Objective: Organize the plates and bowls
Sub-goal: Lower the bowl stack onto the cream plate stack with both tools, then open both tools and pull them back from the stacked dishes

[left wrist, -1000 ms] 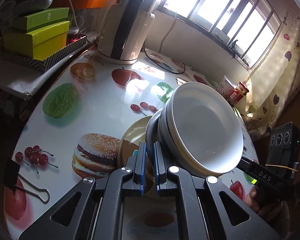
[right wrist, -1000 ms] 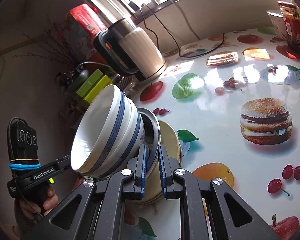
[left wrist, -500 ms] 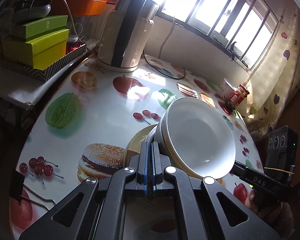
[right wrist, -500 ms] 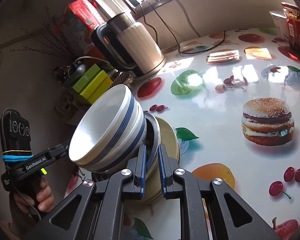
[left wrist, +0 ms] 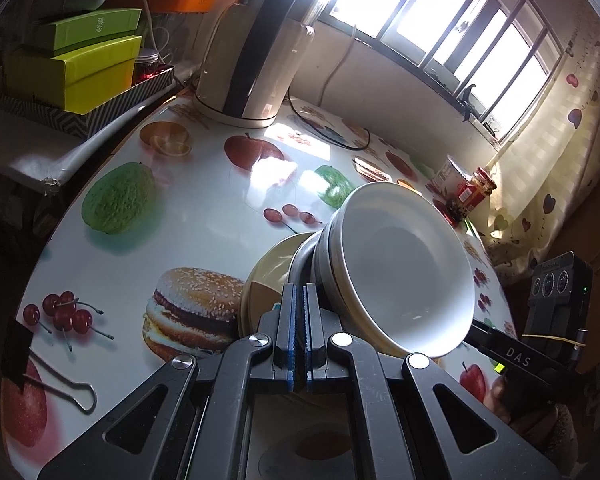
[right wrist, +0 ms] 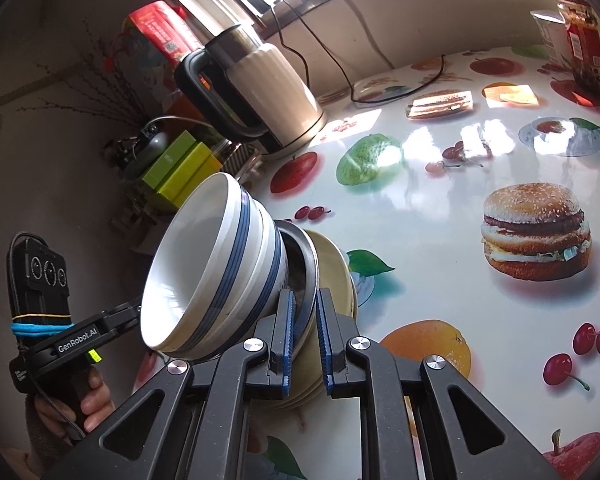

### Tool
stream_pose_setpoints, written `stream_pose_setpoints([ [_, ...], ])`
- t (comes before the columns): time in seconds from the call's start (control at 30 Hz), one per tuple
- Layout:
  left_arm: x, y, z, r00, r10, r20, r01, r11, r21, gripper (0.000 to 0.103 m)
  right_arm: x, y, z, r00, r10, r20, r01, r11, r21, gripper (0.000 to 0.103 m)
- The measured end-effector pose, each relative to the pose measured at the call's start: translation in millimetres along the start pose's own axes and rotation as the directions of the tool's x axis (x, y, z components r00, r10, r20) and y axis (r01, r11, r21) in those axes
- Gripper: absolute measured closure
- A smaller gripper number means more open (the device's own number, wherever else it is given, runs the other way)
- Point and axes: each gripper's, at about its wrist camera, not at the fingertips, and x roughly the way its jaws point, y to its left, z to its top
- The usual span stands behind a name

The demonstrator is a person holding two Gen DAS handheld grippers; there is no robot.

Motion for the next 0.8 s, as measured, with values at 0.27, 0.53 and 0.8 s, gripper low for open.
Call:
stream_pose_setpoints([
  [0.27,-0.4,0.4,-3.2,1.000,0.006,-0.008,-0.006,1.000,-0.004,0.101,0.2,0.0,-0.1,1.000,-0.001,-0.001,0.001,1.000,0.000,0.090],
  [0.53,-2.4,-2.2,-7.4,1.000,0.030,-0.009,-0.030,1.000,0.007,0.099,-2.8,3.9,-0.6,0.999,-0.032,0.005,0.032,0.999,-0.022,0.087],
  [0.8,-5.6,-4.6,-11.8,0.999,0.050,-0.014,-0.050,0.999,0.014,0.098,-10.1,5.1,-3.1,0.998,-0.065,0.017,0.065,0.997,-0.029,0.076],
])
